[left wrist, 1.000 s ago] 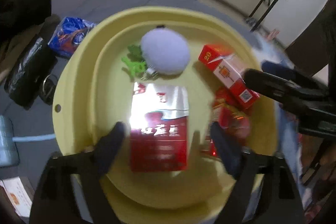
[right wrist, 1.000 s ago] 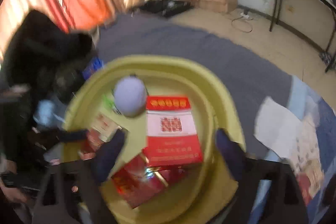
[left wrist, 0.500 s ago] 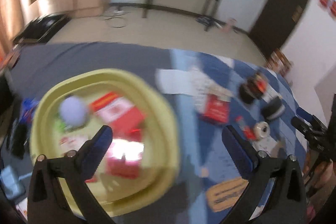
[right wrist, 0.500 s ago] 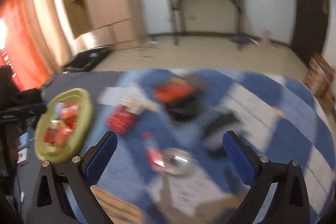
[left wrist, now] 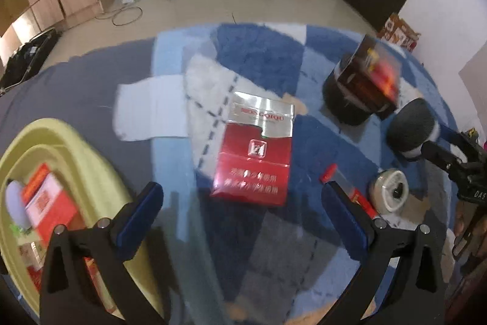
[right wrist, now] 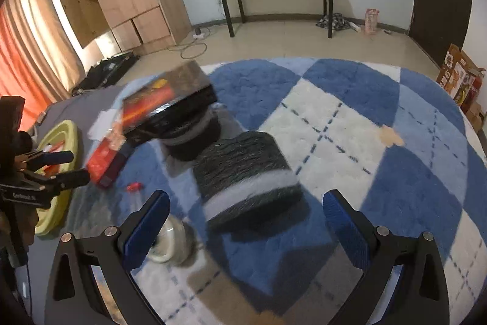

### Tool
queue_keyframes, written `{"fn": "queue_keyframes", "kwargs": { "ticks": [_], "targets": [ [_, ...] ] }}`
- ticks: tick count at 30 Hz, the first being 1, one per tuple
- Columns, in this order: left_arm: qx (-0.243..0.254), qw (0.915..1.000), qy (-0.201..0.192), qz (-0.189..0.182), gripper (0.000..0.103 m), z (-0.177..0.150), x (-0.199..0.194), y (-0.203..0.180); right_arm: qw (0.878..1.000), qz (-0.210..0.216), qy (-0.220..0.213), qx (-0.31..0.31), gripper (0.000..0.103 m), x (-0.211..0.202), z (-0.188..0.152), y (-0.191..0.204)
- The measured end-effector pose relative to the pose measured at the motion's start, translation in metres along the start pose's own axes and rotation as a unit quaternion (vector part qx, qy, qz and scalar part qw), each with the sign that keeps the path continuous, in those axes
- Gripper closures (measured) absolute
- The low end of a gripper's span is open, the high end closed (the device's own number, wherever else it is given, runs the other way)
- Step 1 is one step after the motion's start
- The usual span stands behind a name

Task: Organize rigid objects
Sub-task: 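Grasp another red-silver pack with the left gripper while the right grasps the black foam cylinder, then carry the pack and foam cylinder over the yellow tray, then open both grippers to release the pack and foam cylinder into the tray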

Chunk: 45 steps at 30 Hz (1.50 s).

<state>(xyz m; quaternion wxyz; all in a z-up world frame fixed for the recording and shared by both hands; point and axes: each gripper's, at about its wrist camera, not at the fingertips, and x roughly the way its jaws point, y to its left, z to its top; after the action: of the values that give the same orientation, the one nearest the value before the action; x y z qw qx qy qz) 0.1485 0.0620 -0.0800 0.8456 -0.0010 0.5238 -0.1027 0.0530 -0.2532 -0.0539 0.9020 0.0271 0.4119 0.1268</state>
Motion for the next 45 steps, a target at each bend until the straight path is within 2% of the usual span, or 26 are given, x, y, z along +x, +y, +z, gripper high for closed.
{"fn": "queue_keyframes", "kwargs": {
  "ticks": [2,4,5,6,7,8,10,13,16,19,20,21,23,25,26,30,34,37,39,40,41,43,45],
  "targets": [
    [0.018,0.9998,-0.006,0.004,0.0,0.004,0.011,-0.008,1.0,0.0,0.007,-0.003,0.001,0.014,0.002,-0.002],
    [0.027,0.9996,-0.006,0.01,0.001,0.01,0.025,-0.015,1.0,0.0,0.011,-0.022,0.006,0.026,0.004,-0.001],
    [0.024,0.9997,-0.005,0.009,0.007,0.012,0.031,-0.016,0.999,-0.003,0.009,-0.033,0.021,0.029,0.004,0.001],
    [0.018,0.9998,-0.002,0.008,0.024,0.014,0.037,-0.016,0.999,0.013,0.003,-0.047,0.031,0.033,0.004,0.003],
    [0.011,0.9998,-0.002,0.016,0.032,0.014,0.042,-0.015,0.998,0.009,0.0,-0.054,0.032,0.033,0.004,0.005],
    [0.009,0.9994,-0.014,0.032,0.044,0.013,0.041,-0.015,0.998,0.007,-0.003,-0.061,0.033,0.033,0.002,0.006],
    [-0.007,0.999,-0.037,0.023,0.045,0.011,0.03,-0.011,0.999,0.019,-0.007,-0.048,0.034,0.027,0.002,0.004],
    [-0.049,0.9956,-0.079,0.009,0.046,0.009,-0.007,0.01,0.997,0.034,-0.054,-0.053,0.034,-0.011,0.006,0.013],
    [-0.058,0.9924,-0.108,0.011,0.046,0.003,-0.058,0.048,0.99,0.074,-0.072,-0.092,0.034,-0.035,0.009,0.056],
    [-0.063,0.9916,-0.1,0.054,0.046,-0.015,-0.094,0.102,0.978,0.132,-0.059,-0.148,0.034,-0.037,0.009,0.126],
    [-0.072,0.989,-0.1,0.081,0.046,-0.025,-0.105,0.126,0.974,0.151,-0.054,-0.162,0.034,-0.035,0.008,0.149],
    [-0.085,0.9874,-0.096,0.092,0.046,-0.033,-0.11,0.145,0.966,0.174,-0.047,-0.184,0.034,-0.032,0.005,0.183],
    [-0.116,0.9812,-0.089,0.126,0.046,-0.056,-0.117,0.185,0.956,0.199,-0.038,-0.212,0.034,-0.025,-0.001,0.227],
    [-0.144,0.9758,-0.06,0.154,0.046,-0.078,-0.108,0.22,0.946,0.208,-0.015,-0.249,0.034,-0.008,-0.011,0.272],
    [-0.163,0.974,-0.045,0.151,0.046,-0.089,-0.102,0.236,0.941,0.201,0.006,-0.273,0.034,0.008,-0.017,0.297],
    [-0.207,0.9695,-0.042,0.123,0.046,-0.108,-0.092,0.257,0.926,0.189,0.061,-0.322,0.034,0.045,-0.03,0.347],
    [-0.207,0.9708,-0.033,0.117,0.045,-0.106,-0.081,0.262,0.93,0.172,0.074,-0.317,0.033,0.058,-0.029,0.36],
    [-0.213,0.9717,-0.04,0.093,0.044,-0.109,-0.077,0.267,0.935,0.177,0.078,-0.298,0.03,0.063,-0.019,0.359],
    [-0.209,0.9731,-0.037,0.088,0.022,-0.111,-0.073,0.268,0.936,0.172,0.084,-0.296,0.01,0.064,-0.023,0.361],
    [-0.212,0.9735,-0.04,0.076,0.02,-0.11,-0.074,0.267,0.937,0.178,0.075,-0.292,0.005,0.062,-0.024,0.362],
    [-0.214,0.9729,-0.045,0.075,0.016,-0.11,-0.077,0.267,0.938,0.184,0.065,-0.287,0.001,0.055,-0.026,0.363],
    [-0.218,0.9699,-0.08,0.072,0.004,-0.106,-0.092,0.262,0.941,0.199,0.043,-0.27,0.001,0.038,-0.026,0.353],
    [-0.21,0.9687,-0.109,0.077,0.0,-0.096,-0.109,0.251,0.949,0.203,0.012,-0.239,0.0,0.017,-0.024,0.327]
  ]
}}
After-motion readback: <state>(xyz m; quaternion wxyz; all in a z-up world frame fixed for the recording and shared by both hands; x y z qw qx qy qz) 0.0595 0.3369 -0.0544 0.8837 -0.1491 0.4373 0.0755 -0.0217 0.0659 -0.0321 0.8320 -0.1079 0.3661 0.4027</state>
